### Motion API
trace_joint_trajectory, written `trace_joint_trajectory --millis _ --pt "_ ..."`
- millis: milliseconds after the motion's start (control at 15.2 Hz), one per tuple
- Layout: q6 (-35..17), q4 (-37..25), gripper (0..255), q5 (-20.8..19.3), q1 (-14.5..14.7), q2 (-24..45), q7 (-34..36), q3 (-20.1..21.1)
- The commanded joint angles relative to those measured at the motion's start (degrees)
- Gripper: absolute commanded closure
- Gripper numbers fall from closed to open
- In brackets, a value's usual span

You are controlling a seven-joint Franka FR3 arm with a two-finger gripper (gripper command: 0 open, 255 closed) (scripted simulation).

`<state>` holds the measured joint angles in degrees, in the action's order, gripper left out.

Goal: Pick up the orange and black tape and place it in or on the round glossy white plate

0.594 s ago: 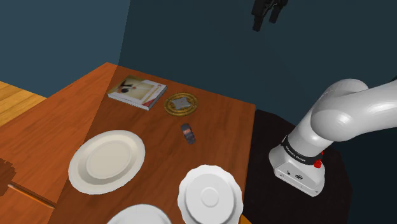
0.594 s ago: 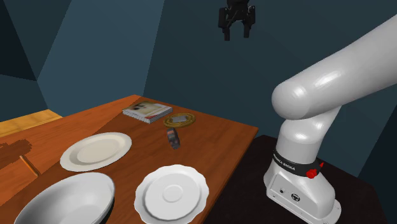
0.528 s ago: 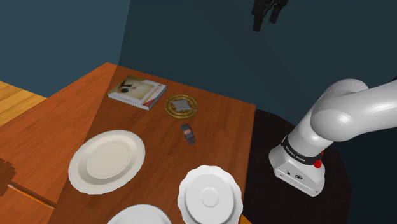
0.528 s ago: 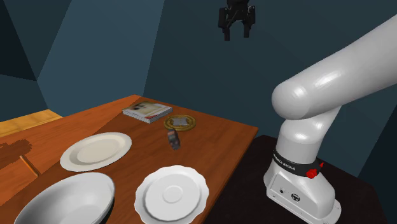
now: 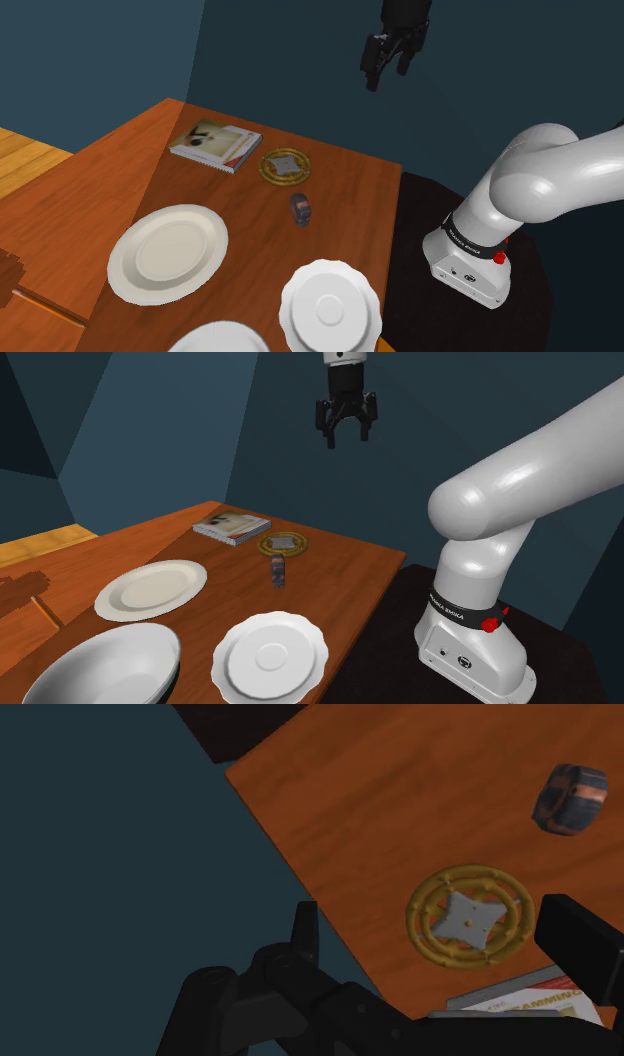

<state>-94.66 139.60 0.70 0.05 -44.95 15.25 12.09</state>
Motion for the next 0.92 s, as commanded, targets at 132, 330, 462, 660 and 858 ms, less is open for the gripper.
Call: trace_joint_trajectory --millis 132,330,462,660,858 --pt "-5.08 3.18 0 2.26 0.64 2.13 6.48 5.09" --pt "-9.28 4.84 0 3.75 0.99 4.95 11.53 9.24" --pt "-12.19 5.50 0 4.49 1.02 7.41 14.99 12.11" --pt "-16.65 5.82 0 5.01 0.63 11.95 20.40 16.58" --pt "-21.11 5.31 0 4.47 -0.39 17.50 26.27 21.25"
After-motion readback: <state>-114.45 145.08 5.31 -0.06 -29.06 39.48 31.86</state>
